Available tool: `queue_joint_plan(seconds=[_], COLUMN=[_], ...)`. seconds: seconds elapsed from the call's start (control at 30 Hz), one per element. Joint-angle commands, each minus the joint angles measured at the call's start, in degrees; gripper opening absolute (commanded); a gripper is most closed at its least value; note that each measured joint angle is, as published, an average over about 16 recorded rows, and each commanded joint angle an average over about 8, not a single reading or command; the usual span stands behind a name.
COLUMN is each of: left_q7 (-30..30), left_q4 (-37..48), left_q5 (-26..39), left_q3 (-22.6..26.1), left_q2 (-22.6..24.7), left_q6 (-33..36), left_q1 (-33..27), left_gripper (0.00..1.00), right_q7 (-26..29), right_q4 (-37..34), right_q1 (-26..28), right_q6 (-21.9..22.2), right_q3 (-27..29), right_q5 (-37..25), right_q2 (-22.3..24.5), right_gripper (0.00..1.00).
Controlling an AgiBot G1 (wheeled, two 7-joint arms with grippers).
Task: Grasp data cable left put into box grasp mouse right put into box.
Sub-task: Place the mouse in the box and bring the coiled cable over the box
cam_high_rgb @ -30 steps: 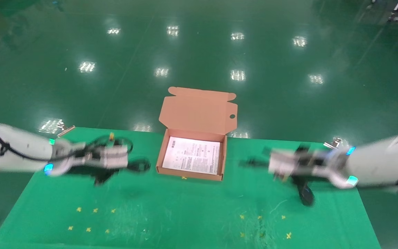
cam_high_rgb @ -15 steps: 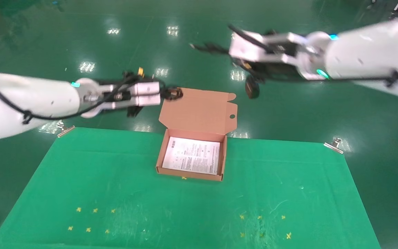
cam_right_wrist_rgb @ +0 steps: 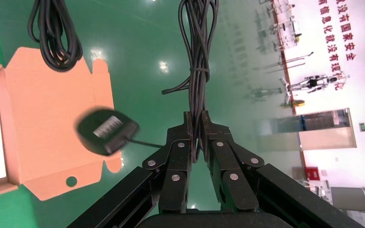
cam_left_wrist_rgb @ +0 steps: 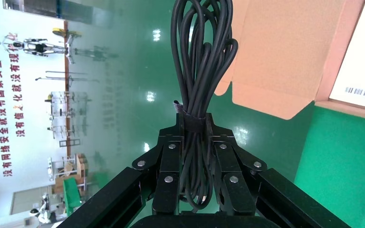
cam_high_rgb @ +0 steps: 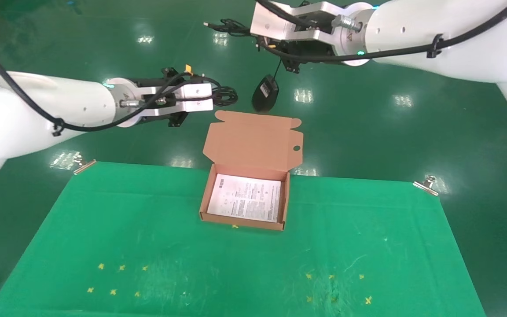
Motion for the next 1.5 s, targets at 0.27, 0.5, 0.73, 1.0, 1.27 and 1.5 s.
queue_joint_plan(seconds=[0.27,0.5,0.73,1.0,1.27,1.5], left_q7=[-2.6,-8.5,-14.4,-16.6,-16.8,-16.8], left_q4=[-3.0,-8.3,-12.9,-15.1,-15.3,-15.3], left_q5=[3.7,9.5,14.5,16.1,16.3,16.3], left_q3=[0.3,0.4,0.3,0.3,0.3,0.3], left_q2=[-2.6,-5.4,-7.4,-7.7,-7.7,-7.7], left_q6=[2.9,8.6,14.6,16.6,16.7,16.7], left_q1=[1.0,2.6,3.8,4.4,4.4,4.4], left_gripper=[0.0,0.0,0.0,0.0,0.0,0.0], right_q7=[0.0,0.4,0.2,-1.2,-1.6,0.1], right_q4=[0.4,0.3,-2.4,-6.5,-7.7,-7.4], right_q1=[-1.2,-3.4,-5.3,-7.5,-9.6,-10.7], right_q6=[-0.3,-0.7,0.2,2.6,5.5,8.6], right_q3=[-0.6,-1.8,-2.8,-5.2,-9.6,-14.3], right_q5=[-0.4,-0.8,-0.6,1.3,5.6,9.9], right_q2=[-0.2,-1.6,-4.1,-6.0,-6.6,-6.9], right_gripper=[0.0,0.0,0.0,0.0,0.0,0.0])
